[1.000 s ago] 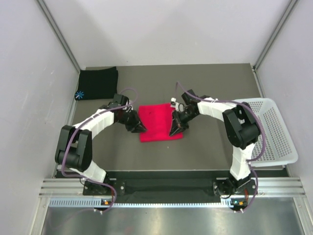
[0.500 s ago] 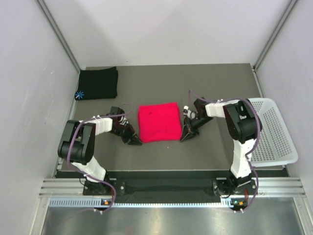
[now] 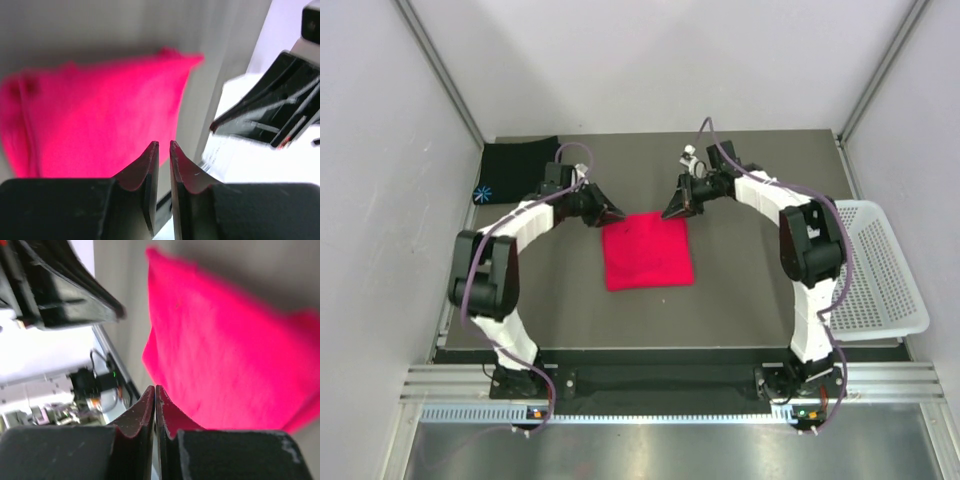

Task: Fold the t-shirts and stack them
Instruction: Fold the tshirt

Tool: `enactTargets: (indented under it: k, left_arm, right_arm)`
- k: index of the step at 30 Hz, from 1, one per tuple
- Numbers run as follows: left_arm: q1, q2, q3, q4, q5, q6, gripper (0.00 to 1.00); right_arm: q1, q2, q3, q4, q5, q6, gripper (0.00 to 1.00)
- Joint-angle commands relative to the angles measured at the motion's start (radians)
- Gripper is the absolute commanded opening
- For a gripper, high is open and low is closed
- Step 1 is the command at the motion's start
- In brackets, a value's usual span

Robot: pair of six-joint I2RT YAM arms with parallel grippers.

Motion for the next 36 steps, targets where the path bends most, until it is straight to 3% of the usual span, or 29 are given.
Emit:
enactTargets:
  k: [1,6,10,14,18,23,27,31,36]
  left_arm:
    - [-0.002,0.155,0.059,0.197,0.035,-0.089,0.19]
    - [0.015,0.353,0.153,0.224,0.025,-0.032,0.17]
    - [0.049,0.41,0.176,0.173,0.005,0.051,0.17]
    - [0.055,0.408,0.207,0.08,-0.009,0.138,0.2]
    - [0.055,0.31,0.222,-0.018,-0.041,0.186,0.24]
    - [0.04,0.171,0.152,0.0,-0.011,0.108,0.27]
    - [0.011,0.077,0.037,0.101,-0.004,0.023,0.27]
    - [0.002,0.051,-0.124,0.184,0.014,-0.041,0.26]
    - [0.017,0.081,-0.189,0.12,-0.032,0.069,0.27]
  right_arm:
    - [0.007,0.127,0.037,0.221,-0.03,0.187,0.03]
    - [-0.022,0.233,0.021,0.426,-0.022,0.321,0.03]
    - [-0.091,0.263,-0.009,0.431,-0.016,0.303,0.03]
    - [-0.147,0.271,0.011,0.28,-0.005,0.182,0.03]
    - [-0.18,0.218,0.075,0.085,0.061,0.059,0.03]
    - [-0.138,0.099,0.073,0.0,0.075,0.013,0.03]
    - [-0.066,0.001,-0.022,0.055,0.056,0.059,0.03]
    - [0.023,-0.007,-0.137,0.239,-0.016,0.174,0.03]
    - [0.031,0.007,-0.28,0.288,-0.022,0.152,0.03]
